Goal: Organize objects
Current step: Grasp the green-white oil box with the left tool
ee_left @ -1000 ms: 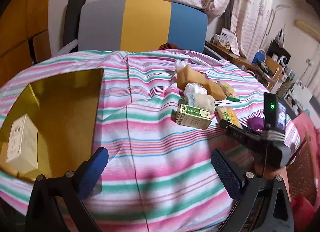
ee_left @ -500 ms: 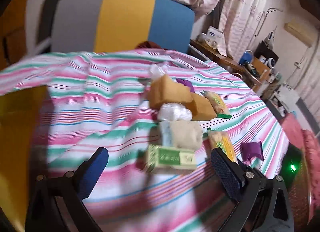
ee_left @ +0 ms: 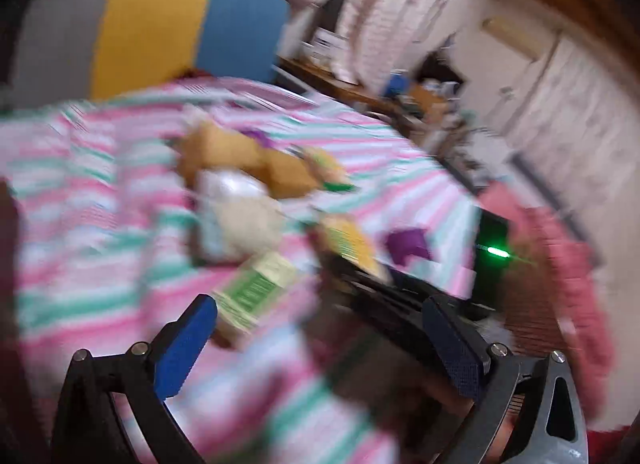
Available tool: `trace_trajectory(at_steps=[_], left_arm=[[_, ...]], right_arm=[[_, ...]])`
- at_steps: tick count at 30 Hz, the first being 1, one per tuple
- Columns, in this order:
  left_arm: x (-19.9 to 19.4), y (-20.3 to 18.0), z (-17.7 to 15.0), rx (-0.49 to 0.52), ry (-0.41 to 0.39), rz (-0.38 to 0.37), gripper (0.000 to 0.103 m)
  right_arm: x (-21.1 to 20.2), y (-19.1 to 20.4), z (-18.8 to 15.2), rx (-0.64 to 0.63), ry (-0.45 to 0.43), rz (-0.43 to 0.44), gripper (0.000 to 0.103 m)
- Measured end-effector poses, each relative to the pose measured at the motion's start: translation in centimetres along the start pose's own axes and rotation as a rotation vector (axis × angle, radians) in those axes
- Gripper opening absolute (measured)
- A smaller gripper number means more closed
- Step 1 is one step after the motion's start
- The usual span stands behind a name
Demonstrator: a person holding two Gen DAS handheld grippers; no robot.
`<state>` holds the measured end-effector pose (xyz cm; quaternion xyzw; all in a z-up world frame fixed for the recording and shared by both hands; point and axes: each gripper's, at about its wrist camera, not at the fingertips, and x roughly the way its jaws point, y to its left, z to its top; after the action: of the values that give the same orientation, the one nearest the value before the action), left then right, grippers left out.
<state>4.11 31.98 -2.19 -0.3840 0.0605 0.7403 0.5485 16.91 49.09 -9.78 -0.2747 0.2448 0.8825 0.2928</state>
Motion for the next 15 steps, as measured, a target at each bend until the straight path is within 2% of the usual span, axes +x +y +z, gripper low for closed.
trace_trajectory(at_steps=[2,3,5,8,10,15], left_arm=[[0.7,0.1,0.7,0.054,-0.01,0.155,0.103],[1.3,0.3,0.9,0.079,-0.001,0.207,0.103],[2.4,0.5,1.1,0.126,0.026,0.26,0.101],[3.3,0.0,0.6,0.191,0.047,0.261,0.093],[3.8,-0.2,0.3,0.222,0.053,0.258,0.084],[6.3,-0.6,-0.6,0.266,0.083,0.245,0.07]], right_arm=[[0.0,-0.1,0.0,0.005,0.0,0.005,0.048],[0.0,-0.1,0.0,0.006,-0.001,0.006,0.048],[0.0,-0.1,0.0,0.006,-0.001,0.006,0.048],[0.0,-0.1,0.0,0.007,-0.002,0.007,0.048],[0.0,-0.2,0.0,0.006,-0.001,0.007,0.048],[0.0,-0.2,0.0,0.007,-0.001,0.008,0.048]])
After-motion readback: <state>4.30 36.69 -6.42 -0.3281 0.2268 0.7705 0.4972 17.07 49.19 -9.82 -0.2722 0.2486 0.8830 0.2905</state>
